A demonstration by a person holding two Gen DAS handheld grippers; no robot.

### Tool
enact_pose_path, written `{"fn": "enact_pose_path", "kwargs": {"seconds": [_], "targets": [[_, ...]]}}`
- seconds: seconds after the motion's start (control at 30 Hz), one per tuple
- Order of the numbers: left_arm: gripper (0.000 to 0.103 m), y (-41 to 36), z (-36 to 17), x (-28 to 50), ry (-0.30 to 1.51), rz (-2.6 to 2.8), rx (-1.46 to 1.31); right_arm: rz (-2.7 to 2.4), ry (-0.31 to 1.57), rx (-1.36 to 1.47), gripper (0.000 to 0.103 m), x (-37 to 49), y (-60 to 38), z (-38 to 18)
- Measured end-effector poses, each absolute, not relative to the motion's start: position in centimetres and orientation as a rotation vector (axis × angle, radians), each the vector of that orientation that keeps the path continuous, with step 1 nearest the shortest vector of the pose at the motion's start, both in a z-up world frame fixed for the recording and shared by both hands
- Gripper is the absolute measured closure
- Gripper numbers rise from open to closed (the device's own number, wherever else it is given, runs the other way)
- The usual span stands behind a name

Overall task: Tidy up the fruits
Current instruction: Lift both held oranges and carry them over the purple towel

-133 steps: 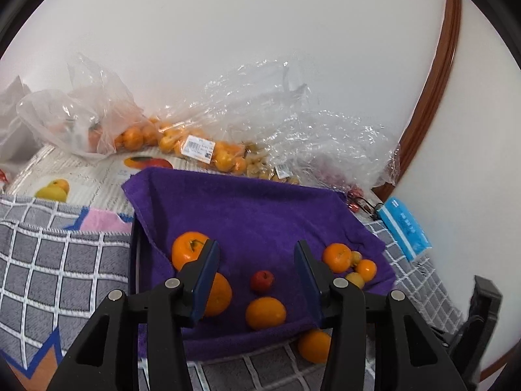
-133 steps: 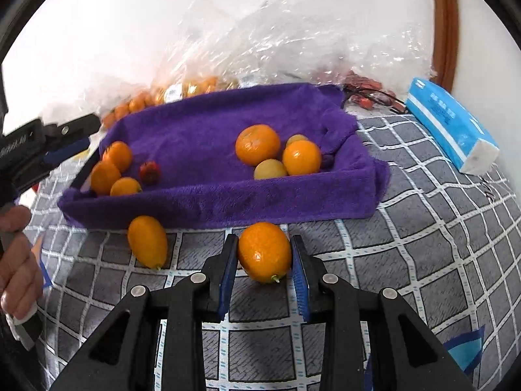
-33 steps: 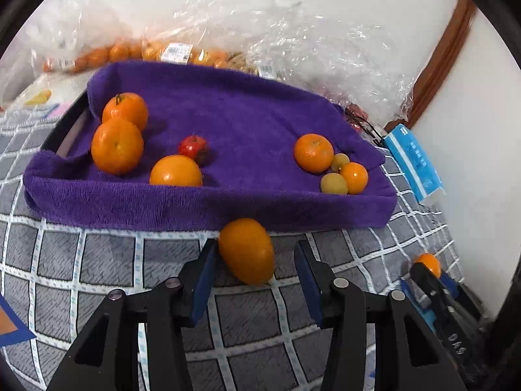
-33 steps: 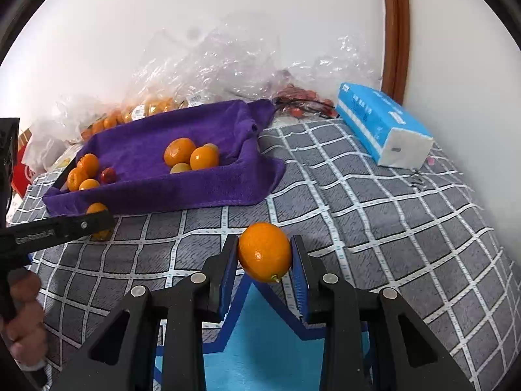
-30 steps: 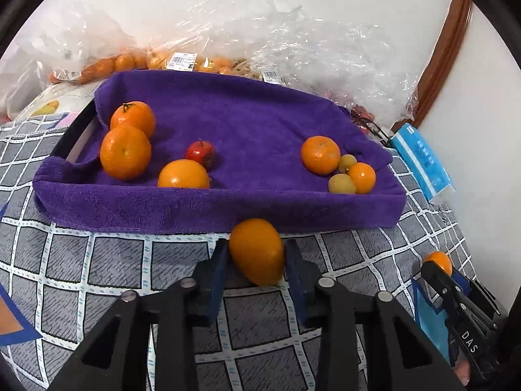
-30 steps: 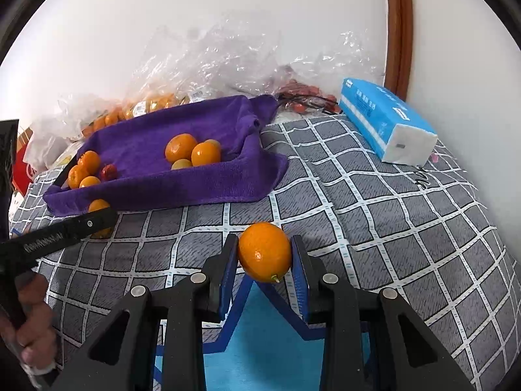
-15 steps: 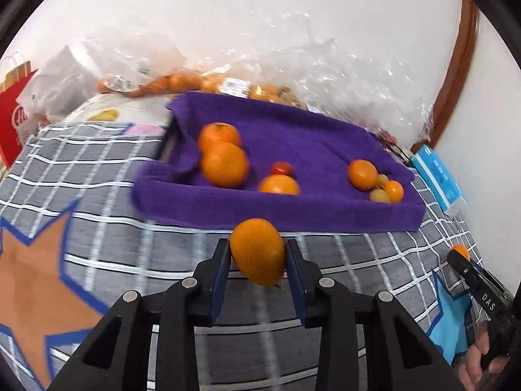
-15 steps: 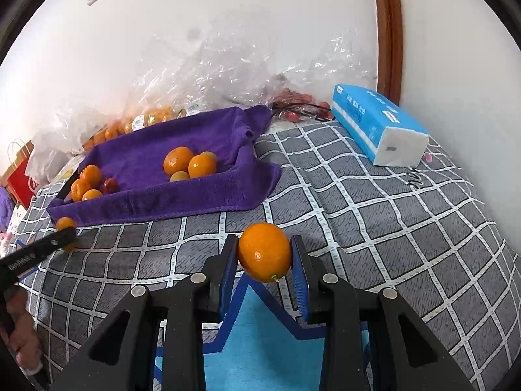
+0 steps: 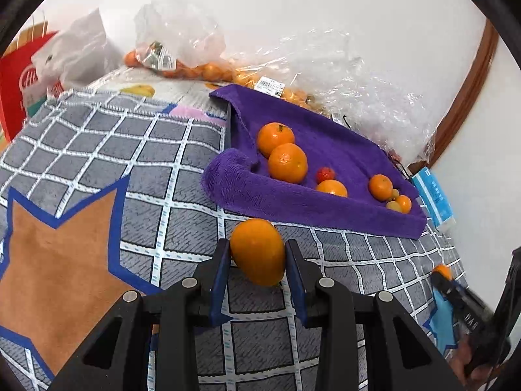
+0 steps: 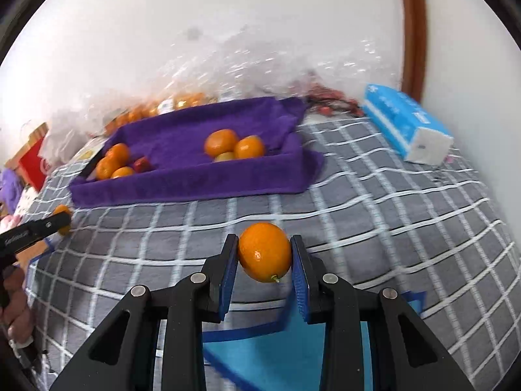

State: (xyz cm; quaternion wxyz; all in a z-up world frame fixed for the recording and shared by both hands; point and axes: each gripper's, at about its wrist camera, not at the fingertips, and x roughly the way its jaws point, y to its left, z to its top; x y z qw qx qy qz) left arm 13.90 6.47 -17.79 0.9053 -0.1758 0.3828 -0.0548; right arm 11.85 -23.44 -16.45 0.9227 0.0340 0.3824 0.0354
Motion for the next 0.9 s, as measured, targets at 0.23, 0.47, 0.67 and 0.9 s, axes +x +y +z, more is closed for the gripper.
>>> {"fn": "enact_pose_path", "kwargs": {"seconds": [0.23, 0.47, 0.67, 0.9], "targets": [[0.071, 5.7, -17.4, 13.3, 0.761, -0.147, -0.341, 0.082, 0.802, 0.068, 0.071, 11.4, -22.1, -16.7], [0.071, 6.4, -17.5, 13.1, 0.757, -0.137, -0.373, 0.103, 0.860, 0.158, 0.071, 11.5, -23.0, -15.9], [0.071, 6.1, -17.1, 12.8, 0.761, -0.119, -0.346, 0.103, 0.818, 0.098, 0.071, 11.8, -22.7, -13.4], [0.071, 5.5, -15.1, 12.1, 0.776, -0.122, -0.292, 0.126, 0.763, 0.056, 0.071, 12.3, -21.5, -11.7]]}}
